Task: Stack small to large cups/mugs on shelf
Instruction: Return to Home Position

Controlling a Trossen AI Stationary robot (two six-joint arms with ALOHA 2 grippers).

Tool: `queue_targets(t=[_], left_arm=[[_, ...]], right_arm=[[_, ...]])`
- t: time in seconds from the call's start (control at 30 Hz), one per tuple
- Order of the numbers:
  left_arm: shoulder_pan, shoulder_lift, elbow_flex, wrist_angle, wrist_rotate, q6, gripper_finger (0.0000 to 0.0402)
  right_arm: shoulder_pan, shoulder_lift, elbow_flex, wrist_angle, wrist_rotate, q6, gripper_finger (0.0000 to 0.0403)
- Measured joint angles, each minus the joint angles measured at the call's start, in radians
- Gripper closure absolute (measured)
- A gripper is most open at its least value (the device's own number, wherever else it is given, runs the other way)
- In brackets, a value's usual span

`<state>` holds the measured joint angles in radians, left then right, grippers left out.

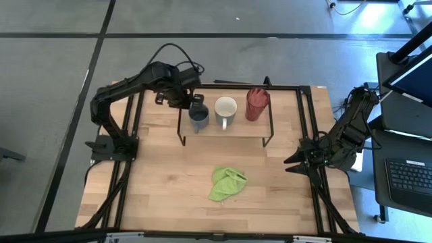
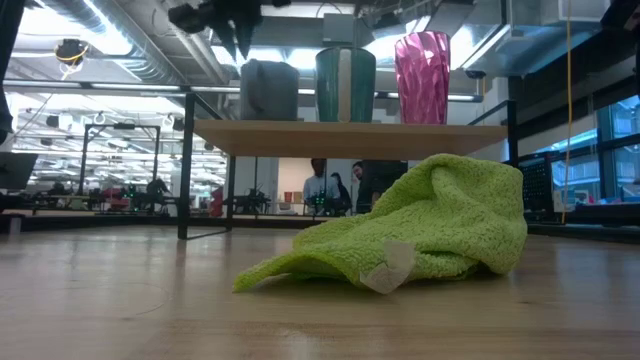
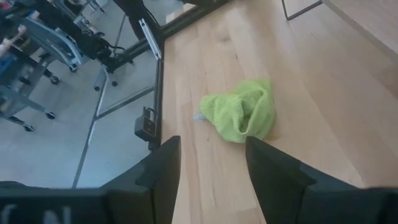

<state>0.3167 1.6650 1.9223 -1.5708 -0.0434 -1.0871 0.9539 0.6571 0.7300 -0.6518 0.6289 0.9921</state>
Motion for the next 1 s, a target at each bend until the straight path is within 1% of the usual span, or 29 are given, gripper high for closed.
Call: queue_targets(t=[0.07, 0.17, 0.23, 0.27, 0.33, 0.37, 0.4, 0.43, 0.47, 0.5, 0.53, 0.57, 0.6, 0.67, 0.7, 0.73, 0.8, 0.87, 0.93, 1.0], left_arm=[[-0.009, -0.006, 0.047, 0.008, -0.016, 0.031, 0.0343], [-0.054, -0.018, 0.153, 0.095, -0.062, 0.128, 0.0347], [-0.121, -0.026, 0.225, 0.189, -0.137, 0.204, 0.0350], [-0.167, -0.029, 0.253, 0.255, -0.190, 0.244, 0.0351], [-0.279, -0.038, 0.298, 0.353, -0.325, 0.341, 0.0352], [-0.338, -0.039, 0.311, 0.394, -0.399, 0.397, 0.0351], [-0.401, -0.040, 0.321, 0.438, -0.469, 0.456, 0.0350], [-0.457, -0.040, 0.327, 0.461, -0.527, 0.510, 0.0348], [-0.512, -0.044, 0.330, 0.458, -0.556, 0.561, 0.0348], [-0.567, -0.046, 0.330, 0.454, -0.577, 0.588, 0.0347], [-0.619, -0.047, 0.330, 0.456, -0.627, 0.578, 0.0347], [-0.671, -0.047, 0.326, 0.455, -0.682, 0.566, 0.0347], [-0.723, -0.048, 0.318, 0.454, -0.752, 0.580, 0.0347], [-0.809, -0.047, 0.285, 0.487, -0.908, 0.626, 0.0347], [-0.843, -0.047, 0.261, 0.506, -0.952, 0.643, 0.0347], [-0.868, -0.047, 0.229, 0.515, -0.973, 0.643, 0.0346], [-0.913, -0.047, 0.151, 0.547, -0.985, 0.602, 0.0346], [-0.950, -0.049, 0.036, 0.618, -1.028, 0.544, 0.0346], [-0.973, -0.049, -0.094, 0.759, -1.092, 0.524, 0.0346], [-0.988, -0.049, -0.219, 0.947, -1.120, 0.530, 0.0346]], right_arm=[[0.000, -0.003, 0.001, 0.018, 0.005, -0.003, 0.0221], [-0.004, -0.013, 0.052, 0.041, 0.055, -0.020, 0.0221], [-0.005, -0.022, 0.119, 0.052, 0.052, -0.107, 0.0221], [-0.005, -0.026, 0.155, 0.051, 0.022, -0.174, 0.0221], [-0.005, -0.026, 0.218, 0.071, -0.098, -0.283, 0.0221], [-0.005, -0.025, 0.247, 0.093, -0.157, -0.309, 0.0221], [-0.004, -0.024, 0.276, 0.135, -0.203, -0.314, 0.0221], [-0.004, -0.019, 0.301, 0.197, -0.261, -0.379, 0.0221], [-0.003, -0.009, 0.329, 0.270, -0.352, -0.512, 0.0221], [0.000, 0.000, 0.358, 0.330, -0.475, -0.673, 0.0221], [0.002, 0.008, 0.388, 0.358, -0.614, -0.830, 0.0221], [0.002, 0.013, 0.417, 0.359, -0.720, -0.953, 0.0221], [0.001, 0.016, 0.440, 0.354, -0.786, -1.015, 0.0221], [-0.006, 0.008, 0.482, 0.326, -0.802, -1.028, 0.0221], [-0.007, -0.002, 0.488, 0.291, -0.798, -1.023, 0.0221], [-0.008, -0.018, 0.487, 0.251, -0.803, -1.019, 0.0221], [-0.008, -0.050, 0.454, 0.237, -0.839, -0.994, 0.0221], [-0.006, -0.089, 0.380, 0.245, -0.845, -0.953, 0.0221], [-0.007, -0.134, 0.285, 0.306, -0.804, -0.929, 0.0221], [-0.008, -0.181, 0.178, 0.425, -0.774, -0.945, 0.0221]])
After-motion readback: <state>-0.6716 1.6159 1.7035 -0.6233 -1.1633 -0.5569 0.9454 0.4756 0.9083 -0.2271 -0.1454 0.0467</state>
